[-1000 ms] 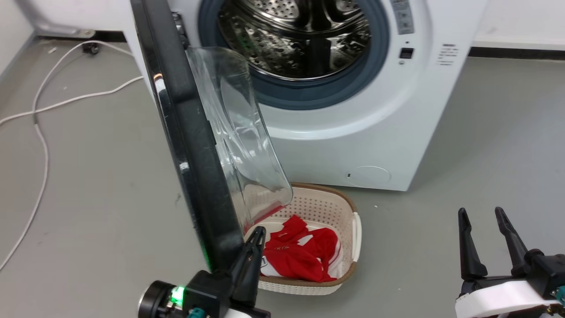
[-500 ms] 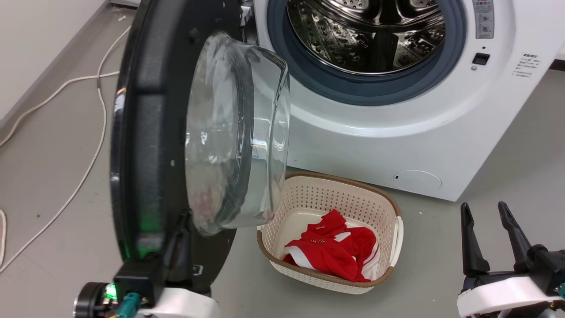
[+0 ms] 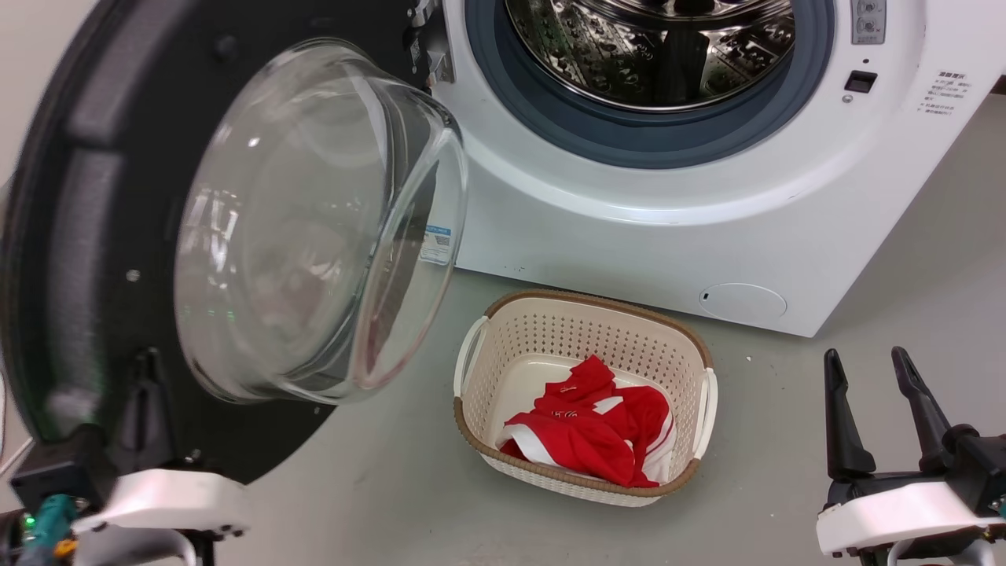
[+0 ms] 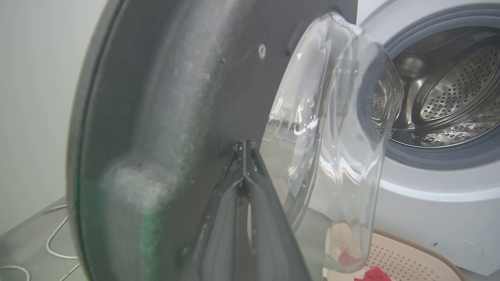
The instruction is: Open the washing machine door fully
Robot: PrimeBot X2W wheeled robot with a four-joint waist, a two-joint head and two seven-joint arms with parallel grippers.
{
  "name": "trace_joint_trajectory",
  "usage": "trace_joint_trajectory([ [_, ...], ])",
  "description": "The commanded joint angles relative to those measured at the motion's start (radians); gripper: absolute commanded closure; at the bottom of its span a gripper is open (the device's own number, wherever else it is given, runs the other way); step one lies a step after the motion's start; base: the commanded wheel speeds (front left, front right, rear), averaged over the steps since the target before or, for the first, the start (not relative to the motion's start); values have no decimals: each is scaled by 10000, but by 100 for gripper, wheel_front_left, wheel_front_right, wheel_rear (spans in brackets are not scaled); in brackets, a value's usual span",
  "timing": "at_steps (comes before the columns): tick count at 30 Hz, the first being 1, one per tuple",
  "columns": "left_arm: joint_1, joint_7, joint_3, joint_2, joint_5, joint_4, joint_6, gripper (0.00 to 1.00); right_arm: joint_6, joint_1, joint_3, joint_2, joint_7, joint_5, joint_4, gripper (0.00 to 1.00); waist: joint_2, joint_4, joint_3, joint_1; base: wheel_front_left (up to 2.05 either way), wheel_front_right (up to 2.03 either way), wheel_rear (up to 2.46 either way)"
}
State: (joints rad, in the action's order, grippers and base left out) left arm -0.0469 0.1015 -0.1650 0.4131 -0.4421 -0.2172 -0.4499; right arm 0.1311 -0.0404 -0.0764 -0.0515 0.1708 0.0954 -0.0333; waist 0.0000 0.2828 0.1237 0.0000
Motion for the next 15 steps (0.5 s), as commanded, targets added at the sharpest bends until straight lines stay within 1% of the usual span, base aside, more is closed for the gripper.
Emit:
trace_joint_trajectory([
  [1,-8,117,342,152,-111,147,-157,100,-5,114,-22,27,30,-8,-42,0,0,-26,50,0,0,0,0],
  [5,-70,326,1007,344,-402,463,-188,100,-6,130,-52,27,53,33,-11,0,0,-48,132,0,0,0,0],
  [8,78,451,1465,485,-663,800,-105,100,-6,190,-77,27,47,22,-12,0,0,-42,210,0,0,0,0],
  [15,747,718,2327,1059,-1243,1891,402,100,-5,335,-94,25,-12,-45,-59,0,0,-40,392,0,0,0,0],
])
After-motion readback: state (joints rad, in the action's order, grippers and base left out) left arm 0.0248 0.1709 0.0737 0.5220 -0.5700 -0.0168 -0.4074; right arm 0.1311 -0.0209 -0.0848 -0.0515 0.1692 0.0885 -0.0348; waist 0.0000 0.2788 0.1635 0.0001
